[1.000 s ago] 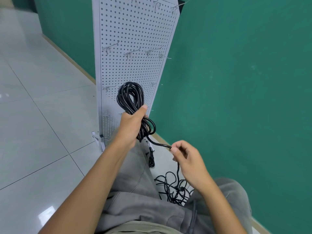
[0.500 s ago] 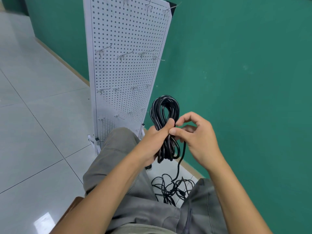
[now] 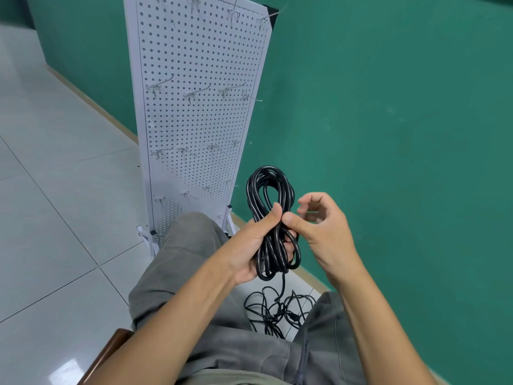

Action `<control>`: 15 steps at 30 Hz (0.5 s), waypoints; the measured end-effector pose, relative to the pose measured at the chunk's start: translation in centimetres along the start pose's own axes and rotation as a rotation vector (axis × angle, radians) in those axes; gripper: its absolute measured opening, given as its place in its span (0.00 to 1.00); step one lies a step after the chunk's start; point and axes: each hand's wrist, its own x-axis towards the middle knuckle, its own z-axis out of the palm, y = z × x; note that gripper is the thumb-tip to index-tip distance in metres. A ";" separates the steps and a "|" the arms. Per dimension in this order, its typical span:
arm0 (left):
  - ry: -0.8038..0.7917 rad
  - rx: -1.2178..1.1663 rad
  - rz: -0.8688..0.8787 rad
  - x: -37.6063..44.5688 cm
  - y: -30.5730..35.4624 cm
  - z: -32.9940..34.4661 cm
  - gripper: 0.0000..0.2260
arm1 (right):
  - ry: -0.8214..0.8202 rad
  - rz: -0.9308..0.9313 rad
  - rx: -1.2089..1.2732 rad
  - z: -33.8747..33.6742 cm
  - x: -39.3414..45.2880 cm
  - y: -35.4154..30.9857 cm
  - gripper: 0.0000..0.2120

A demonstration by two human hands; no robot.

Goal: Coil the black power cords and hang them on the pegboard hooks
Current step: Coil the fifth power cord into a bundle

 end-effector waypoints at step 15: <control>0.063 -0.180 0.000 0.8 1.6 -2.2 0.11 | -0.184 0.215 -0.016 0.5 -2.8 8.5 0.17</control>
